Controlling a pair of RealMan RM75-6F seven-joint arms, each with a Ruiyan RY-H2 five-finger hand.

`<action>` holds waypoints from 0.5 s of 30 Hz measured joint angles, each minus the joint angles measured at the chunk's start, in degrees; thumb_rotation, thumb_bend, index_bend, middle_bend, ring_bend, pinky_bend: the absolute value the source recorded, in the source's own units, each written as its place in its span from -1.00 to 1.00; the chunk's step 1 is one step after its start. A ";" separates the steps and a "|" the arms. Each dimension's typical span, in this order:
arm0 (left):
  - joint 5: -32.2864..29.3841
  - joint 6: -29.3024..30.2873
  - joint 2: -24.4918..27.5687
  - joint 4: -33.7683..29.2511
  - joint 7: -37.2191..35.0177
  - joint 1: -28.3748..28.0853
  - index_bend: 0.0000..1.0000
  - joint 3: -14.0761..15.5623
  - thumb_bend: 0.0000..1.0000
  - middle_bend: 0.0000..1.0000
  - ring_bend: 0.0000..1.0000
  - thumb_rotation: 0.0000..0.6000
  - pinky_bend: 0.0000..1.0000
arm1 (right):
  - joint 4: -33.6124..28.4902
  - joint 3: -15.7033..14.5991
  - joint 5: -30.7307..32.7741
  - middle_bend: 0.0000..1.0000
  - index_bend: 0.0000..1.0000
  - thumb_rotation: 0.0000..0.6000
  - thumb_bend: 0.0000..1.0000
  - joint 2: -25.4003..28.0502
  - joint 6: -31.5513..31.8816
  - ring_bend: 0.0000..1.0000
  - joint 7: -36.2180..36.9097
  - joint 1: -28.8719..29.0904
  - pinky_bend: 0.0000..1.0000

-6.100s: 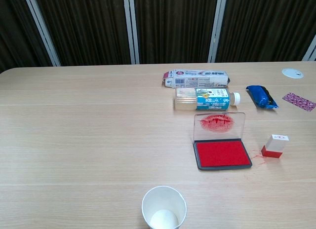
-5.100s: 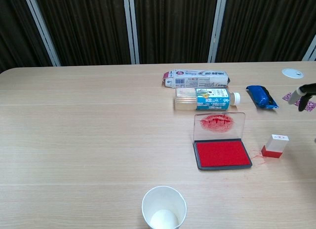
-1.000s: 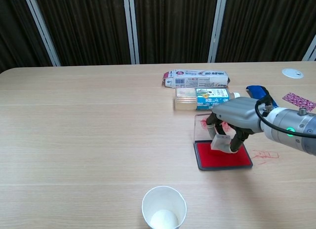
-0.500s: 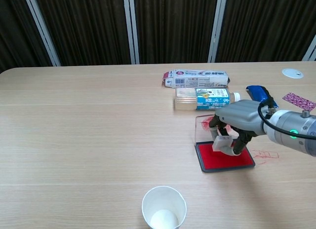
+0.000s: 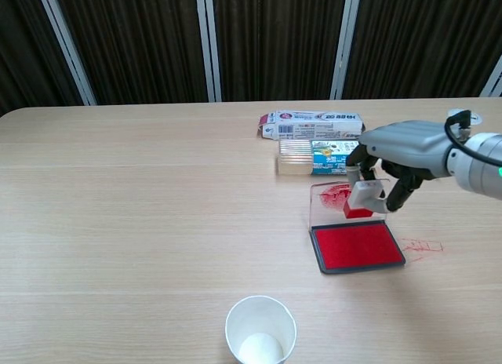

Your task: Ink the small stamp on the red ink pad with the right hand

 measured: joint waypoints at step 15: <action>0.64 0.21 -0.16 -0.41 0.76 0.12 -1.00 0.38 -1.00 -1.00 -1.00 1.00 -1.00 | 7.99 -5.56 -7.58 0.22 0.07 1.00 0.05 3.32 -1.51 0.75 13.53 -5.67 1.00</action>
